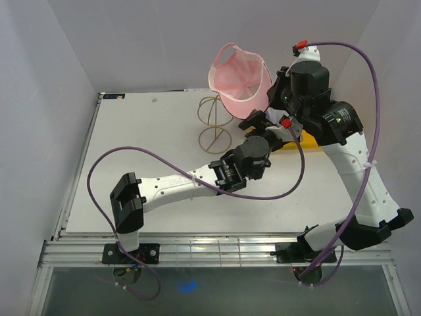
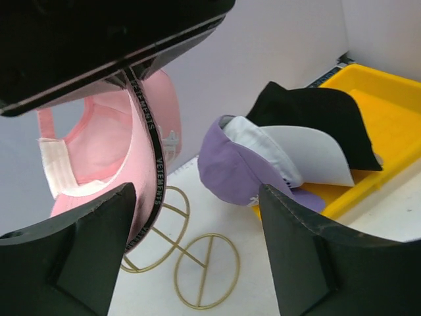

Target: Stack the hats

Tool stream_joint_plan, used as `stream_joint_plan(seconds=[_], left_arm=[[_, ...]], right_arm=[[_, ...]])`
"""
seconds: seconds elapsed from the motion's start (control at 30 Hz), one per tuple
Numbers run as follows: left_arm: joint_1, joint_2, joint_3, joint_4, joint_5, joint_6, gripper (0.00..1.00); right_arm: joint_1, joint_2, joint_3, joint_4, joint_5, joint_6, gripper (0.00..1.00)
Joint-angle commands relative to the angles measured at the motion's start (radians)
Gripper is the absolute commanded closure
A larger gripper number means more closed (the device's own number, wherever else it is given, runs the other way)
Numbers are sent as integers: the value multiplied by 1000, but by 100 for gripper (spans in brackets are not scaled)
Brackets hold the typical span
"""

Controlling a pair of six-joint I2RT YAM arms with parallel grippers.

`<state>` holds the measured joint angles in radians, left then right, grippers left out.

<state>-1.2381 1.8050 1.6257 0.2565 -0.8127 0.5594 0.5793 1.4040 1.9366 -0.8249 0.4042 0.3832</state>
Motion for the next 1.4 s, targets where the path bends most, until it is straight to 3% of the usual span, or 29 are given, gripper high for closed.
stream_joint_plan(seconds=[0.0,0.03,0.13,0.17,0.3,0.57,0.83,1.03,1.17,1.37], left_arm=[[0,-13,4,171,-88,157,16],[0,-13,-1,193,-94,174,16],[0,-6,-3,248,-108,207,31],[0,4,-1,262,-111,239,44],[0,24,11,300,-117,295,73],[0,7,13,308,-103,284,100],[0,-55,10,225,-39,125,100],[22,-110,32,204,44,7,100],[54,-130,55,190,86,-82,100],[140,-159,75,89,177,-258,100]], right_arm=[[8,-49,42,32,-14,25,92],[8,-51,42,30,-18,26,92],[8,-56,39,26,-25,31,92],[10,-57,36,26,-27,33,92],[10,-66,32,27,-39,39,92],[13,-91,-4,46,-68,51,92],[14,-100,-11,79,-82,54,92],[16,-96,22,99,-77,43,55],[14,-86,45,104,-71,36,43],[14,-80,59,112,-54,31,35]])
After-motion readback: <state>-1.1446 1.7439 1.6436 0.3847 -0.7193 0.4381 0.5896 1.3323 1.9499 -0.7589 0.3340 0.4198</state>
